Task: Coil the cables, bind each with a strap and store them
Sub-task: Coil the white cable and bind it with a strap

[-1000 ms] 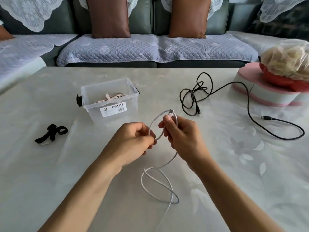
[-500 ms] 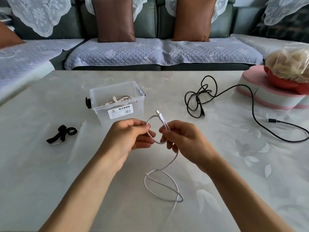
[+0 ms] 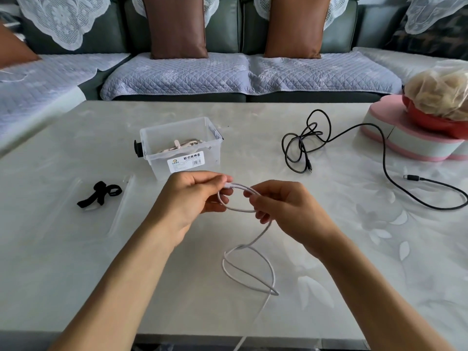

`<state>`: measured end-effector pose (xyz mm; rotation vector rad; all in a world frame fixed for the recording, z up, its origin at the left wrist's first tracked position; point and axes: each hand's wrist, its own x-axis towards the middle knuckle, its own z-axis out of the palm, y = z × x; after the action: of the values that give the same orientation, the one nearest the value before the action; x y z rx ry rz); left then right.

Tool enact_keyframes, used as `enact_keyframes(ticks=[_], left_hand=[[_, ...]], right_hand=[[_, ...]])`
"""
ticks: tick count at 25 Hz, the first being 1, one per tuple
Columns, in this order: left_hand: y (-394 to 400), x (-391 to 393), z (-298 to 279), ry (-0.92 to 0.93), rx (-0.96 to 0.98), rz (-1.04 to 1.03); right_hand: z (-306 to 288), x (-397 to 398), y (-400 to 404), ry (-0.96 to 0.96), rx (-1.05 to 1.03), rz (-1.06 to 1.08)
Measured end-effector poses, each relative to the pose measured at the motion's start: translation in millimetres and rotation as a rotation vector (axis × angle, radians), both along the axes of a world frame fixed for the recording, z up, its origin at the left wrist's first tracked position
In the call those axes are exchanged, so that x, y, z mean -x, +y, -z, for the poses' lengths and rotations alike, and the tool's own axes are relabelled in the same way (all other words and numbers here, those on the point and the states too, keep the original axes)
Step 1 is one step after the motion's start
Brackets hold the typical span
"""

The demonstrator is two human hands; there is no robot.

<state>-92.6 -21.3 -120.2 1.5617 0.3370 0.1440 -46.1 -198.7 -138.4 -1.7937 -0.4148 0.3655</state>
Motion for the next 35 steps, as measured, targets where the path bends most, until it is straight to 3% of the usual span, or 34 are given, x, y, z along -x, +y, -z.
enact_keyframes(ticks=[4, 8, 11, 14, 18, 22, 24, 26, 31, 35], left_hand=[[1, -3, 2, -0.061, 0.1, -0.1], [-2, -4, 3, -0.131, 0.041, -0.144], [-6, -4, 4, -0.197, 0.056, -0.216], [-4, -4, 3, -0.221, 0.041, -0.166], [1, 1, 7, -0.241, -0.289, -0.028], [0, 1, 16, -0.451, -0.739, -0.034], [2, -2, 19, -0.558, -0.889, -0.007], [2, -2, 22, -0.544, -0.971, 0.027], [-3, 0, 15, -0.092, -0.685, 0.214], [-3, 2, 5, 0.057, -0.354, 0.345]], right_hand=[[-2, -3, -7, 0.134, -0.018, -0.094], [-3, -3, -9, 0.218, -0.168, -0.076], [-2, 1, -8, 0.171, -0.048, -0.154], [-2, -1, -7, 0.158, -0.125, -0.064], [-4, -1, -8, 0.16, -0.206, 0.025], [-5, 3, -1, 0.068, -0.049, 0.02], [-6, 4, 1, 0.092, -0.041, 0.023], [-5, 4, 2, 0.124, -0.081, 0.035], [-2, 3, -2, 0.2, -0.188, 0.026], [3, 1, -2, 0.135, -0.141, 0.052]])
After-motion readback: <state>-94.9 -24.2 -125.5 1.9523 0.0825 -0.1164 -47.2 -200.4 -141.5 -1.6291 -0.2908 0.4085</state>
